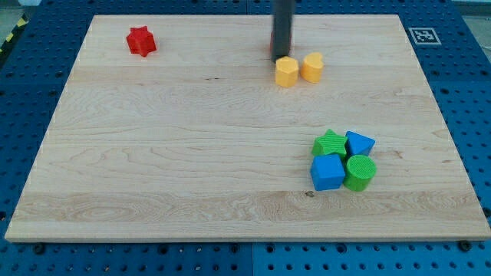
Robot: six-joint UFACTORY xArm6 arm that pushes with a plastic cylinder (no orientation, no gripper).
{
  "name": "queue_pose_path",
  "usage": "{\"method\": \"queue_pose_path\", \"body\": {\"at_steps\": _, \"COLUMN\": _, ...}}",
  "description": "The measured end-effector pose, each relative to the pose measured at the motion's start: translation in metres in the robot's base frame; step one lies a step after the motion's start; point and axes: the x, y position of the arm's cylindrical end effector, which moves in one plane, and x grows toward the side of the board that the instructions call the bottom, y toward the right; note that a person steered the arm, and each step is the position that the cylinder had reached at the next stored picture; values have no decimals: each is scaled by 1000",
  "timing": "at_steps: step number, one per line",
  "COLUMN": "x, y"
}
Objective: Separate the yellow heart from the yellow hexagon
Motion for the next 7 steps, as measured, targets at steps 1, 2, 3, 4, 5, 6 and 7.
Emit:
{"method": "queue_pose_path", "body": {"at_steps": 1, "x": 20, "y": 19}}
{"method": "queue_pose_path", "body": {"at_steps": 2, "x": 48, "y": 25}}
{"method": "queue_pose_path", "body": {"at_steps": 3, "x": 59, "y": 29}}
{"method": "queue_pose_path", "body": {"at_steps": 4, "x": 76, "y": 35}}
{"method": "queue_pose_path", "body": {"at_steps": 5, "x": 40, "y": 82}}
{"method": "queue_pose_path", "body": {"at_steps": 6, "x": 13, "y": 90}}
{"method": "queue_pose_path", "body": {"at_steps": 7, "x": 40, "y": 69}}
